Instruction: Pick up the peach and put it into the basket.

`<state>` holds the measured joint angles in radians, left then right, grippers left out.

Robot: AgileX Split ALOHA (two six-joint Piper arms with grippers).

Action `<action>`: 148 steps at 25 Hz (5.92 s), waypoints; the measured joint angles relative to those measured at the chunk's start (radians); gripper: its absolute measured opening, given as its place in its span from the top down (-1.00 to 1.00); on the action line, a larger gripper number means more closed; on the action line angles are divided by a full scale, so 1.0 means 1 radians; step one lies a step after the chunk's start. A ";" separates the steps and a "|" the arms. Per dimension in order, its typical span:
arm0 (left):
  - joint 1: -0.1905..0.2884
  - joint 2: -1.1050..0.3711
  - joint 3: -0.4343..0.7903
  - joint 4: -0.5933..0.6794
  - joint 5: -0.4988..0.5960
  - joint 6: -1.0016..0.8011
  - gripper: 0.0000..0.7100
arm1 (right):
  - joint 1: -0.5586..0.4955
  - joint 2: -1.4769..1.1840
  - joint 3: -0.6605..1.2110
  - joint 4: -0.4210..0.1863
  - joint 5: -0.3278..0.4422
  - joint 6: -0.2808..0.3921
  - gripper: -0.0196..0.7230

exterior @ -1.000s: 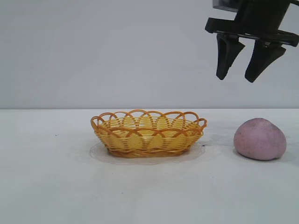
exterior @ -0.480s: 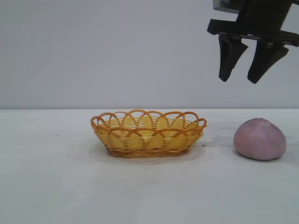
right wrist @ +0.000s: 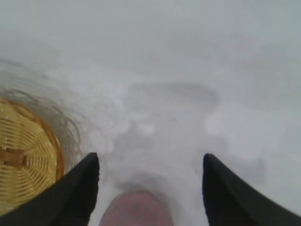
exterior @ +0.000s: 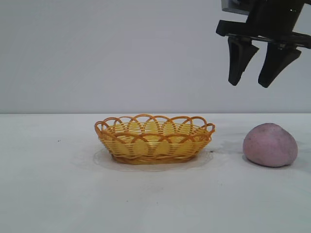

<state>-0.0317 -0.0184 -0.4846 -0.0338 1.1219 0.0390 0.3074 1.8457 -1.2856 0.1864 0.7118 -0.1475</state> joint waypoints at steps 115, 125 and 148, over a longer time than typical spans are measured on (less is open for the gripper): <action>0.000 0.000 0.000 -0.002 0.000 0.000 -0.46 | -0.043 0.083 -0.242 -0.039 0.340 -0.002 -0.22; 0.000 0.000 0.000 -0.002 0.000 0.000 -0.46 | -0.248 0.081 -0.242 -0.079 0.451 0.047 -0.22; 0.000 0.000 0.000 -0.002 0.000 0.000 -0.46 | -0.259 -0.355 -0.075 -0.186 0.491 0.161 -0.22</action>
<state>-0.0317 -0.0184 -0.4846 -0.0360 1.1219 0.0390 0.0488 1.4908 -1.3607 0.0003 1.2030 0.0133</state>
